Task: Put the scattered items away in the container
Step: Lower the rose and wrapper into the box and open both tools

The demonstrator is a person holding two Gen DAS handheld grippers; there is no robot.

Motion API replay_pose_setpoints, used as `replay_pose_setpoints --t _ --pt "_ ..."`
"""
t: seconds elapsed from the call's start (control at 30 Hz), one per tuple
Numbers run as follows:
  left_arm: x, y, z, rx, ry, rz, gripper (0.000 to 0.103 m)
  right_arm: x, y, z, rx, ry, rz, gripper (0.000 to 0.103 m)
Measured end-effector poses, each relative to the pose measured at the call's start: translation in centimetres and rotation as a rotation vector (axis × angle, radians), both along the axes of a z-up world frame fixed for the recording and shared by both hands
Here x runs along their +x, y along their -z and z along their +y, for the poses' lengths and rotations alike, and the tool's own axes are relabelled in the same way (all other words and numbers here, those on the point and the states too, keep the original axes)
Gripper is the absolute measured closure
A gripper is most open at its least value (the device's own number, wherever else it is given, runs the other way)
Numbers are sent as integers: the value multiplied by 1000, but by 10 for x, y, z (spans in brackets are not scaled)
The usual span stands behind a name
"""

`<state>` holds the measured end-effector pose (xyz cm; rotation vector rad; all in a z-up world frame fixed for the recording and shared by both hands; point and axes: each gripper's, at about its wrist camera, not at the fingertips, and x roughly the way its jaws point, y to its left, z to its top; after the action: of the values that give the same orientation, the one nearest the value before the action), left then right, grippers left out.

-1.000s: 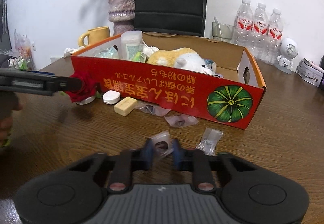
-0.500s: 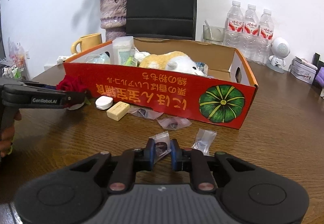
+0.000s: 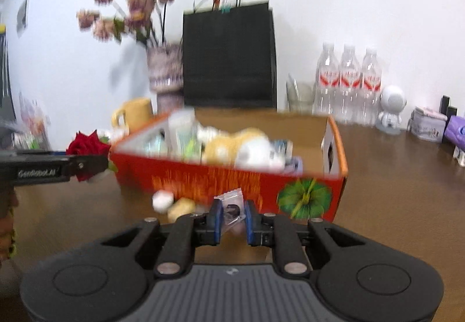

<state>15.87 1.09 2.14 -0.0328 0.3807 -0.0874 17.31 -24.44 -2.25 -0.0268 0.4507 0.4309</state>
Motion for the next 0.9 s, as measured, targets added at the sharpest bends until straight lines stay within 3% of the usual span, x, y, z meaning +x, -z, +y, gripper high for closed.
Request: replay_pose_setpoints --t 0.17,0.3,0.37,0.47,0.6,0.83,0.9 --pt "30 -34 -18 18 11 -79 60 39 -34 -3 -1 50 -76 88" --pt "61 -39 -29 -49 5 -95 60 84 -43 0 24 88 -63 88" --pt "81 -34 -32 -88 7 -72 60 107 -41 5 32 104 -51 88" --pt "114 -20 -36 -73 -28 -23 60 135 -27 11 34 128 -27 88" --pt "149 6 -34 -64 -53 75 60 162 -4 14 -36 152 25 88" --pt "156 27 -33 -14 -38 134 58 174 14 9 -60 159 97 88" --pt "154 28 -35 0 -38 131 48 173 14 8 -55 151 100 86"
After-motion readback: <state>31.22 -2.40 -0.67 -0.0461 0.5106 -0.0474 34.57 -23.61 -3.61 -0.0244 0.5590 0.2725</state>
